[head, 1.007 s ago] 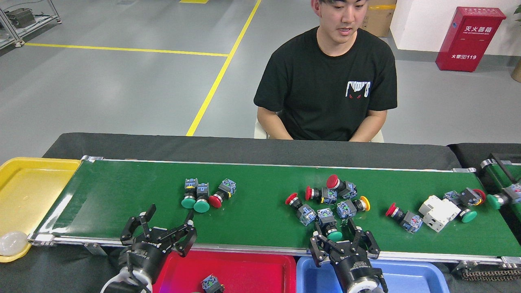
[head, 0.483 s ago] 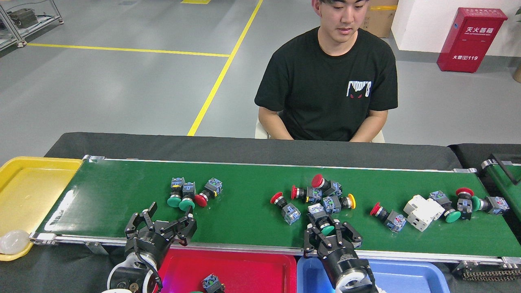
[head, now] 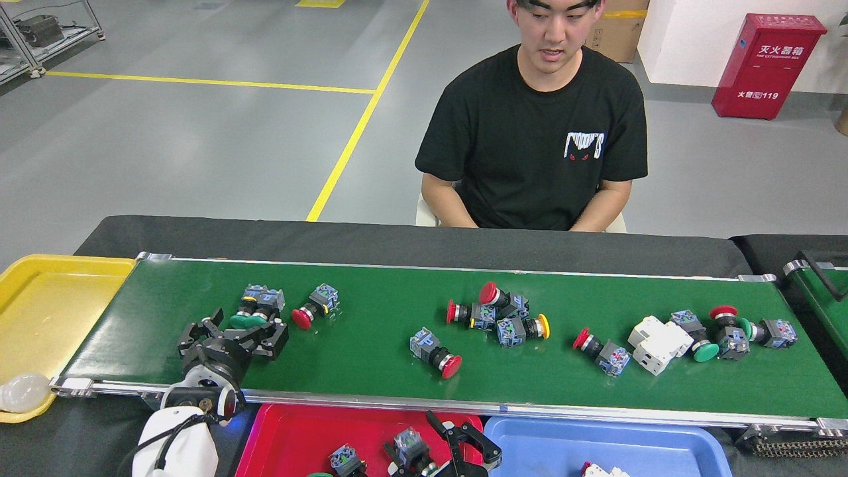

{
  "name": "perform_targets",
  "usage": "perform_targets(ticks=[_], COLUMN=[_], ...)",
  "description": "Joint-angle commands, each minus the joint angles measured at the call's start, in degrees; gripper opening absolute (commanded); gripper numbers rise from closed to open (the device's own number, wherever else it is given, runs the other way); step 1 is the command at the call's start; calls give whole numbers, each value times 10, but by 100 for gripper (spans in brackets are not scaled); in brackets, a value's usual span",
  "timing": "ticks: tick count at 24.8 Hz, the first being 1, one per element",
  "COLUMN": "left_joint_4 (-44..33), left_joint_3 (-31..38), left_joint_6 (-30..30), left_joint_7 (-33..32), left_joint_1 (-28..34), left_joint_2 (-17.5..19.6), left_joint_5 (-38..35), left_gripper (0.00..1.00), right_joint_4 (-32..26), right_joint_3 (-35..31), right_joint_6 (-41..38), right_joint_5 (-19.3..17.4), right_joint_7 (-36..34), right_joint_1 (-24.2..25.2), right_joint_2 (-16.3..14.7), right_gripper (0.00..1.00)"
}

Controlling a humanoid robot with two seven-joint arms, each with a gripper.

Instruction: Pick switch part from conveyor to tray

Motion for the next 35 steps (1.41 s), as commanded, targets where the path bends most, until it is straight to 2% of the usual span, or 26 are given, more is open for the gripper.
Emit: perform_targets(ticks=[1,4,6,9,12,15,18,22,23,24,25,26,27,28,33,34,35], left_joint_4=[4,33,49,52,38,-38,-159,-330,-351,-378,-395,-401,-403,-404,-405,-405,-404], left_joint_3=[7,11,7,10,10,6,7,4,4,4,2,-2,-14,-17,-17,-15,-10], left_joint_6=[10,5,-2,-24,-49,-107,-222,-399,-425,-425,-425,-425,-425,-425,-425,-425,-425], left_joint_7=[20,36,51,64,64,64,63,61,59,55,53,47,37,34,35,35,35], left_joint_1=[-11,-10,-11,-10,-8,17,88,242,266,302,330,342,345,345,345,344,344], left_joint_2=[8,9,9,9,10,9,13,14,13,11,6,5,4,3,3,3,3], left_joint_5=[2,20,32,37,46,52,52,51,48,47,46,45,44,44,48,49,49], left_gripper=[77,59,53,28,23,20,20,22,22,25,33,47,77,99,100,100,100], right_joint_4=[-10,-10,-10,1,13,28,50,105,112,124,137,149,160,168,240,252,260], right_joint_3=[-66,-157,-184,-206,-207,-199,-167,-146,-143,-135,-124,-116,-109,-105,-100,-100,-100], right_joint_6=[28,124,170,199,197,195,195,196,196,195,196,196,195,195,192,191,189], right_joint_5=[-2,-6,-12,-52,-55,-49,-43,-33,-32,-32,-32,-32,-32,-32,-33,-33,-33], right_joint_7=[-30,-114,-139,-151,-147,-133,-93,-70,-66,-57,-47,-43,-41,-40,-39,-39,-39], right_joint_1=[9,39,55,73,67,52,22,-38,-48,-64,-77,-89,-103,-113,-162,-169,-176], right_joint_2=[3,20,21,20,19,16,18,30,33,35,37,39,41,45,52,52,51], right_gripper=[98,98,98,98,98,98,98,98,98,98,98,98,98,98,96,89,73])
